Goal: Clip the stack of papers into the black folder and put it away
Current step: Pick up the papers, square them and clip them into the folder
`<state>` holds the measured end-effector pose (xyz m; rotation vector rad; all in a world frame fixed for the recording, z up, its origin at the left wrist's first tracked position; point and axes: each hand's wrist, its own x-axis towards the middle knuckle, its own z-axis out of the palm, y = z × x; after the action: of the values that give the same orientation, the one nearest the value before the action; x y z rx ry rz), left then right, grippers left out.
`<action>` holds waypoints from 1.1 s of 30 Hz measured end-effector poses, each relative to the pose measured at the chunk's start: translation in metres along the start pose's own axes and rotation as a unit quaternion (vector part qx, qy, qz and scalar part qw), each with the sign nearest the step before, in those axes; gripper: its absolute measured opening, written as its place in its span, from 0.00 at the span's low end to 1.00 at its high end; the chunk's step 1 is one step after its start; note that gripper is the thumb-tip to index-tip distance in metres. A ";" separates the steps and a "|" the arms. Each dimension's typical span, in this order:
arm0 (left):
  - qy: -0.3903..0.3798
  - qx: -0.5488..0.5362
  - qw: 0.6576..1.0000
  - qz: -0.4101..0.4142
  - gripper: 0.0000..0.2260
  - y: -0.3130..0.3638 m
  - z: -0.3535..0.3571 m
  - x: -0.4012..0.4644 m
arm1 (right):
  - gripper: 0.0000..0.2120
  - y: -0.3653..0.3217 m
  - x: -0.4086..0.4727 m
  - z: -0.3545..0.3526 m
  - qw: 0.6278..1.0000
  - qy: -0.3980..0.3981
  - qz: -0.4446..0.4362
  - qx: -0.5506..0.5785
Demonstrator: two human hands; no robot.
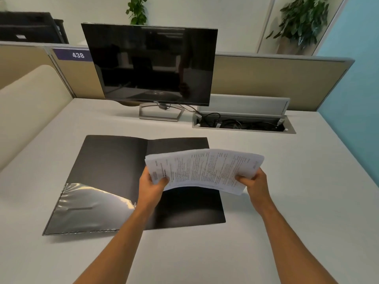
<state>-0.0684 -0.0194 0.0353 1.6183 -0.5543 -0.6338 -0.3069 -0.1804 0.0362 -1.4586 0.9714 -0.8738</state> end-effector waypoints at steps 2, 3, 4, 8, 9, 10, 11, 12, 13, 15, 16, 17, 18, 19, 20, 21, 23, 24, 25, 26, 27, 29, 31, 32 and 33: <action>0.003 0.006 1.000 -0.006 0.19 -0.001 0.000 0.001 | 0.23 0.003 -0.002 0.002 1.000 0.001 0.004 0.003; 0.003 0.008 1.000 -0.005 0.19 -0.001 0.000 0.002 | 0.23 0.003 -0.002 0.003 1.000 0.001 0.007 0.004; -0.001 0.009 1.000 -0.002 0.19 -0.002 0.001 0.003 | 0.22 0.002 -0.002 0.005 1.000 0.000 0.010 0.003; -0.006 0.019 1.000 0.016 0.17 0.000 0.002 0.004 | 0.16 0.000 0.001 0.009 1.000 0.002 0.019 -0.003; -0.006 0.019 1.000 0.022 0.16 0.001 0.003 0.004 | 0.16 -0.001 0.001 0.010 1.000 0.005 0.018 -0.004; -0.006 0.018 0.999 0.030 0.16 0.003 0.002 0.005 | 0.15 -0.003 0.001 0.010 1.000 0.008 0.016 -0.005; -0.007 0.017 0.999 0.039 0.16 0.006 0.002 0.006 | 0.15 -0.006 0.001 0.011 1.000 0.013 0.013 -0.005; -0.007 0.015 0.999 0.048 0.15 0.010 0.002 0.007 | 0.15 -0.009 0.002 0.011 1.000 0.017 0.010 -0.004; -0.007 0.013 0.998 0.057 0.15 0.014 0.000 0.008 | 0.15 -0.012 0.003 0.011 1.000 0.021 0.006 -0.002; -0.007 0.019 0.997 0.070 0.14 0.024 -0.003 0.012 | 0.14 -0.019 0.005 0.010 1.000 0.025 -0.001 0.001; -0.009 0.024 0.997 0.077 0.13 0.029 -0.005 0.015 | 0.14 -0.023 0.006 0.010 1.000 0.025 -0.003 0.004; -0.013 0.031 0.996 0.081 0.13 0.033 -0.008 0.018 | 0.14 -0.026 0.007 0.010 1.000 0.024 -0.001 0.010; -0.018 0.039 0.996 0.084 0.13 0.036 -0.011 0.021 | 0.14 -0.029 0.008 0.010 1.000 0.023 0.003 0.019; -0.024 0.046 0.995 0.084 0.14 0.039 -0.015 0.025 | 0.14 -0.031 0.008 0.010 0.999 0.022 0.008 0.030; -0.030 0.051 0.995 0.082 0.14 0.040 -0.019 0.028 | 0.14 -0.033 0.009 0.010 0.999 0.021 0.014 0.041; -0.036 0.051 0.995 0.080 0.14 0.041 -0.024 0.030 | 0.14 -0.034 0.009 0.009 0.998 0.022 0.019 0.051; -0.040 0.037 0.996 0.074 0.13 0.041 -0.032 0.032 | 0.15 -0.034 0.009 0.010 0.996 0.030 0.031 0.075; -0.038 0.024 0.996 0.072 0.12 0.041 -0.035 0.032 | 0.15 -0.033 0.008 0.011 0.995 0.038 0.039 0.089; -0.036 0.002 0.997 0.067 0.10 0.041 -0.037 0.031 | 0.15 -0.032 0.008 0.012 0.992 0.046 0.049 0.106; -0.035 -0.029 0.997 0.057 0.09 0.040 -0.038 0.031 | 0.15 -0.030 0.007 0.014 0.989 0.052 0.059 0.125; -0.037 -0.068 0.996 0.041 0.09 0.039 -0.037 0.031 | 0.16 -0.028 0.006 0.017 0.985 0.057 0.070 0.146; -0.049 -0.161 0.986 0.001 0.15 0.036 -0.033 0.028 | 0.17 -0.023 0.004 0.025 0.976 0.062 0.095 0.184; -0.060 -0.257 0.964 -0.028 0.22 0.034 -0.024 0.024 | 0.18 -0.021 0.000 0.035 0.965 0.068 0.120 0.224; -0.059 -0.290 0.954 -0.035 0.23 0.034 -0.017 0.021 | 0.18 -0.020 -0.002 0.041 0.958 0.071 0.131 0.245; -0.056 -0.310 0.948 -0.039 0.23 0.035 -0.011 0.018 | 0.18 -0.019 -0.004 0.047 0.951 0.074 0.141 0.266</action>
<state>-0.0481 -0.0285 0.0695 1.0174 -0.3241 -0.8637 -0.2634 -0.1583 0.0502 -0.7830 0.9322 -0.9493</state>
